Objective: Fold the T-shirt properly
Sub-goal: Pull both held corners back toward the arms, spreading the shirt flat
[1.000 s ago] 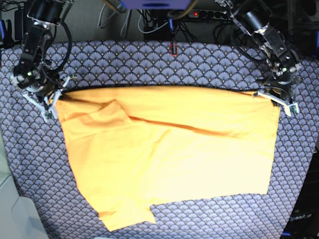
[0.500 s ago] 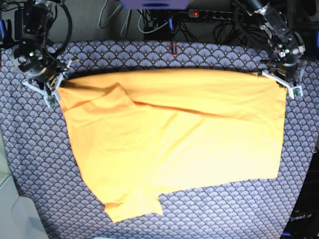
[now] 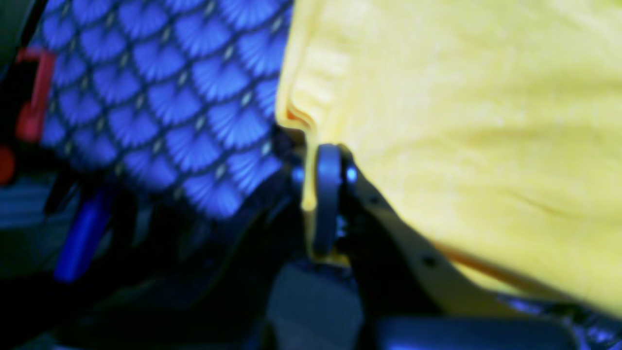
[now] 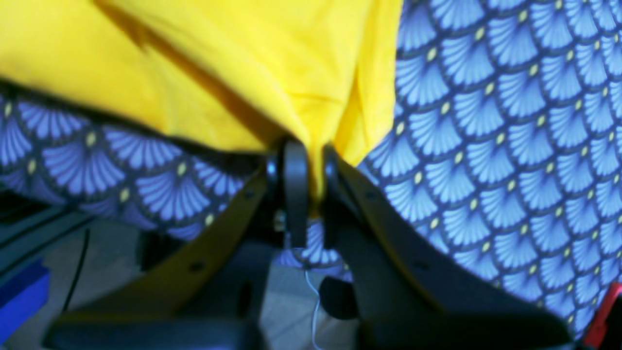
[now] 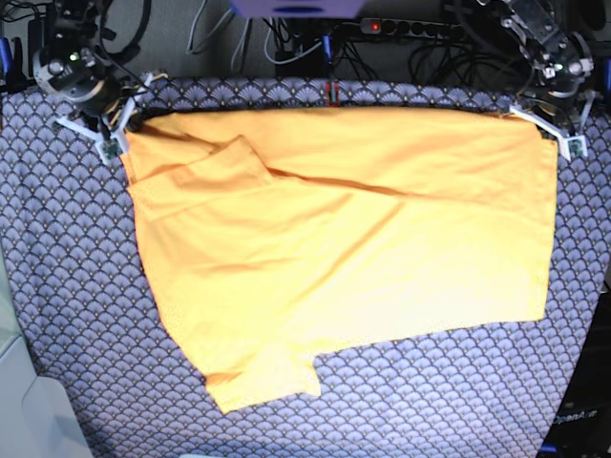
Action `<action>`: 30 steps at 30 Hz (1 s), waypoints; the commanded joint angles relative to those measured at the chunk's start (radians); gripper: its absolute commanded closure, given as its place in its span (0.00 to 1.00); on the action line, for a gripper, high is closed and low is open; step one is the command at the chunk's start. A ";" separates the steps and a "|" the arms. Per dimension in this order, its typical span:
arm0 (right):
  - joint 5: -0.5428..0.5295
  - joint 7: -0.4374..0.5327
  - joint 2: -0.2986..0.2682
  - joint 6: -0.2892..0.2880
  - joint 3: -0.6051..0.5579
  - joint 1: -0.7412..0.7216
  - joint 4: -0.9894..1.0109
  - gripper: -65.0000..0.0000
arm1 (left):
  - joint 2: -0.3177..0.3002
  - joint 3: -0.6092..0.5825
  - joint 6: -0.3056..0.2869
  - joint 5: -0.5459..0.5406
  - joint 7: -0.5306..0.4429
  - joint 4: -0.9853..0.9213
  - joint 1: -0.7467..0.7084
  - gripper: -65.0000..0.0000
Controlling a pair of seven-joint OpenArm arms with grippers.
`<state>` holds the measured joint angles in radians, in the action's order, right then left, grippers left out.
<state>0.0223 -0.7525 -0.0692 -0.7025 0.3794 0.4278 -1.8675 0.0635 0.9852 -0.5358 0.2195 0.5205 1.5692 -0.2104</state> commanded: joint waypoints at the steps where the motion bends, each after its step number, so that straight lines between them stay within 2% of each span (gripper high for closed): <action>1: -0.009 0.024 -0.008 0.004 0.005 0.013 -0.017 1.00 | -0.012 0.014 0.009 0.001 -0.015 0.018 -0.001 1.00; 2: -0.009 0.032 -0.008 0.004 0.005 0.021 -0.017 1.00 | -0.015 0.016 0.004 0.001 -0.015 0.015 -0.001 1.00; 6: -0.008 0.046 -0.010 0.004 0.007 0.035 -0.017 1.00 | -0.017 0.051 -0.085 0.010 -0.015 0.009 0.001 1.00; 9: -0.008 0.046 -0.011 0.004 0.007 0.042 -0.017 1.00 | -0.017 0.067 -0.106 0.011 -0.015 0.009 0.004 1.00; 26: -0.008 0.035 -0.010 0.004 0.080 0.049 -0.017 1.00 | -0.020 0.067 -0.108 0.011 -0.016 0.009 0.006 1.00; 30: -0.008 0.035 -0.010 0.004 0.100 0.049 -0.017 0.92 | -0.020 0.064 -0.108 0.011 -0.015 0.010 0.006 1.00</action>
<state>0.0021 -0.7204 -0.0685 -0.7055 0.4664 0.4721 -1.8675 0.0586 1.0454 -0.6521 0.2314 0.5205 1.5642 -0.2070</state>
